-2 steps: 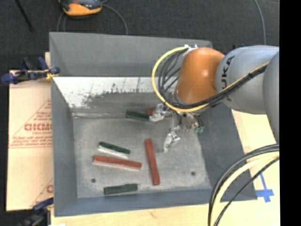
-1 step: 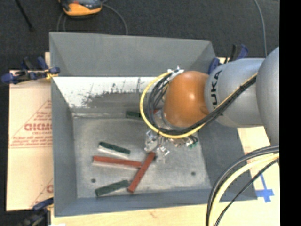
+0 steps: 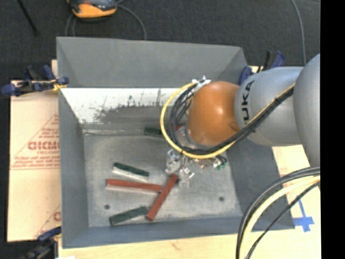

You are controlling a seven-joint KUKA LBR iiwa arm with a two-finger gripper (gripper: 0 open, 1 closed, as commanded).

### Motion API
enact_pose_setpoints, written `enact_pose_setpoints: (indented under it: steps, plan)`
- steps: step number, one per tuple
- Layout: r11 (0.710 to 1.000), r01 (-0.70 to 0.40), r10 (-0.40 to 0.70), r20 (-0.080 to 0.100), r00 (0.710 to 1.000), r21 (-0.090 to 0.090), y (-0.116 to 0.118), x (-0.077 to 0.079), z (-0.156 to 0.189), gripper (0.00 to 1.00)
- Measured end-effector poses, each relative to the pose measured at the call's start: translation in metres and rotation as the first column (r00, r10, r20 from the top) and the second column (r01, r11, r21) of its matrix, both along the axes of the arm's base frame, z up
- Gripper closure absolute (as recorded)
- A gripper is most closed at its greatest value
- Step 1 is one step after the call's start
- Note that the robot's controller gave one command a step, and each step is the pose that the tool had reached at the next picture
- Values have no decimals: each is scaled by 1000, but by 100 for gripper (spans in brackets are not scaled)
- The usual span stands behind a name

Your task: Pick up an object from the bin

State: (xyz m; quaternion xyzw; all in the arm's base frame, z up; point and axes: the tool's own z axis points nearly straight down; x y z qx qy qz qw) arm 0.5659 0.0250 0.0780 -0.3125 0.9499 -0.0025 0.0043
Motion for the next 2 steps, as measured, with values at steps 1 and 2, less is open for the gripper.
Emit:
enact_pose_setpoints:
  steps: [1, 2]
  plan:
    - [1000, -28, 28, -3, 1000, 3, 6, -3, 205, 100]
    - [1000, -28, 28, 3, 1000, 2, 6, -2, 209, 100]
